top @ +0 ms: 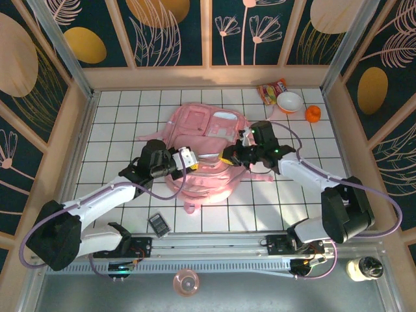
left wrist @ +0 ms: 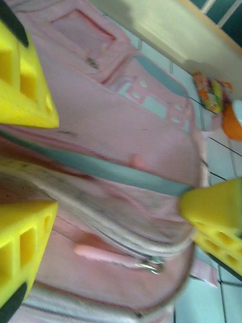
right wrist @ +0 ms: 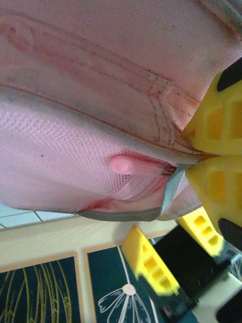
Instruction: Pack the student bag
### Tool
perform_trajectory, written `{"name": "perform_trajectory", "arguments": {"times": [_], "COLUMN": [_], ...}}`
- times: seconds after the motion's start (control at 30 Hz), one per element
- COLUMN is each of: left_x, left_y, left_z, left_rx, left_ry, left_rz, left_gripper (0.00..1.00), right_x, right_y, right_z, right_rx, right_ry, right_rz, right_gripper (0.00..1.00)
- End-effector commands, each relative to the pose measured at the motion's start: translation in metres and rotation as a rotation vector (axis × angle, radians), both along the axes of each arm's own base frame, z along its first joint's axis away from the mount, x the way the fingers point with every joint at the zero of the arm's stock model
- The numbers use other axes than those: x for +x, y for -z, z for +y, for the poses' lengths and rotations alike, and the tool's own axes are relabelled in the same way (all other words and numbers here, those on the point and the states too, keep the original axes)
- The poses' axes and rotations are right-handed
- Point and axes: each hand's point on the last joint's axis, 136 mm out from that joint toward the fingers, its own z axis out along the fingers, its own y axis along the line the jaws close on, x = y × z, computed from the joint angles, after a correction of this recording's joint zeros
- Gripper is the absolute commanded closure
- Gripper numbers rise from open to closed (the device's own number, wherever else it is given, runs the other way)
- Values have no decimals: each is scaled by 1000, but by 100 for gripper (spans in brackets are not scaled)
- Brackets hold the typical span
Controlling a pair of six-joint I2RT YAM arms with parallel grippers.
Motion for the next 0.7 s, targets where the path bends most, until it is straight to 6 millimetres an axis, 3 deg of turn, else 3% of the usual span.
{"name": "perform_trajectory", "arguments": {"times": [0.0, 0.13, 0.37, 0.5, 0.67], "left_x": [-23, -42, -60, -52, -36], "left_y": [-41, -43, -33, -16, -4], "left_z": [-15, -6, -3, -3, -5], "left_rx": [-151, -242, -417, -494, -484], "left_ry": [73, -35, -199, -348, -433], "left_rz": [118, 318, 712, 895, 922], "left_gripper": [46, 39, 41, 42, 42], "right_x": [6, 9, 5, 3, 3], "right_y": [-28, -41, -48, -45, -46], "right_z": [7, 14, 23, 23, 24], "right_rx": [81, 115, 121, 105, 104], "right_ry": [55, 81, 72, 61, 58], "right_rz": [-84, -114, -129, -129, -137], "right_gripper": [100, 100, 100, 100, 100]}}
